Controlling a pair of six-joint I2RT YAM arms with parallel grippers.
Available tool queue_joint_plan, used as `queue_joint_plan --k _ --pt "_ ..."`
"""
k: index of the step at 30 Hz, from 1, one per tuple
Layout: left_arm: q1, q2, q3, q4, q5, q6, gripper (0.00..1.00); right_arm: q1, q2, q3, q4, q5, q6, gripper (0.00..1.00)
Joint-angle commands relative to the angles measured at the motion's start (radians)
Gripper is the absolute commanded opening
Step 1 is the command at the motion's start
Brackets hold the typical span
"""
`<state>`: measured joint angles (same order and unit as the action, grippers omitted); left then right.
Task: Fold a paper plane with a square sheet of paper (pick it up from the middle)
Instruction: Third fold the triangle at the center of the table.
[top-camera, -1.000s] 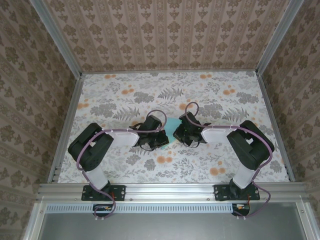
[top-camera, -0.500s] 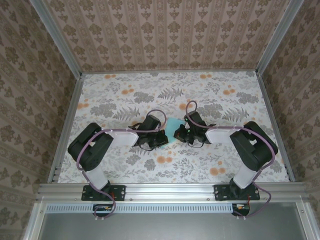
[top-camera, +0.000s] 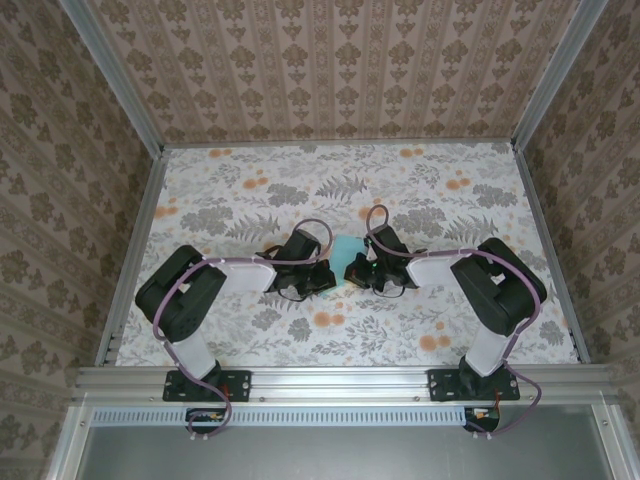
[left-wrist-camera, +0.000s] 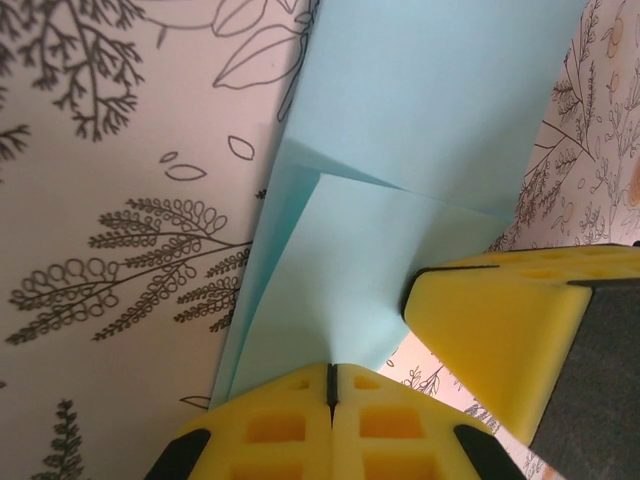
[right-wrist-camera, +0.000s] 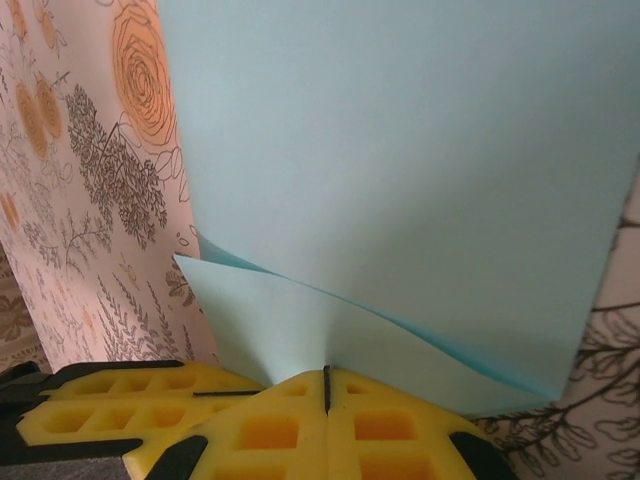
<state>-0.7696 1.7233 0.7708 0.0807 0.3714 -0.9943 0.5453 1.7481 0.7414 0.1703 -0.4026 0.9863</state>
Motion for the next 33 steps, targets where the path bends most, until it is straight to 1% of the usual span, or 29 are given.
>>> queue_joint_plan --k 1,5,15,22,26,29,33 --pt "0.018 0.004 -0.06 -0.134 -0.022 0.042 0.0 -0.042 0.034 -0.036 -0.103 0.105 -0.006 0.0" --pt "0.02 -0.014 -0.088 -0.134 0.011 0.057 0.0 -0.045 0.046 -0.032 -0.139 0.125 -0.003 0.0" --pt "0.024 -0.055 -0.146 -0.156 0.045 0.079 0.0 -0.054 0.087 -0.018 -0.204 0.149 0.006 0.0" --pt "0.023 -0.074 -0.146 -0.204 0.07 0.13 0.0 -0.056 0.101 -0.007 -0.222 0.152 0.008 0.0" --pt "0.023 -0.078 -0.138 -0.276 0.042 0.166 0.0 -0.056 0.1 -0.007 -0.228 0.154 0.005 0.0" --pt "0.03 -0.092 -0.141 -0.298 0.037 0.178 0.0 -0.056 0.099 -0.004 -0.233 0.153 0.0 0.0" --pt "0.037 -0.142 -0.106 -0.347 0.025 0.214 0.0 -0.057 0.086 0.019 -0.242 0.135 -0.028 0.0"
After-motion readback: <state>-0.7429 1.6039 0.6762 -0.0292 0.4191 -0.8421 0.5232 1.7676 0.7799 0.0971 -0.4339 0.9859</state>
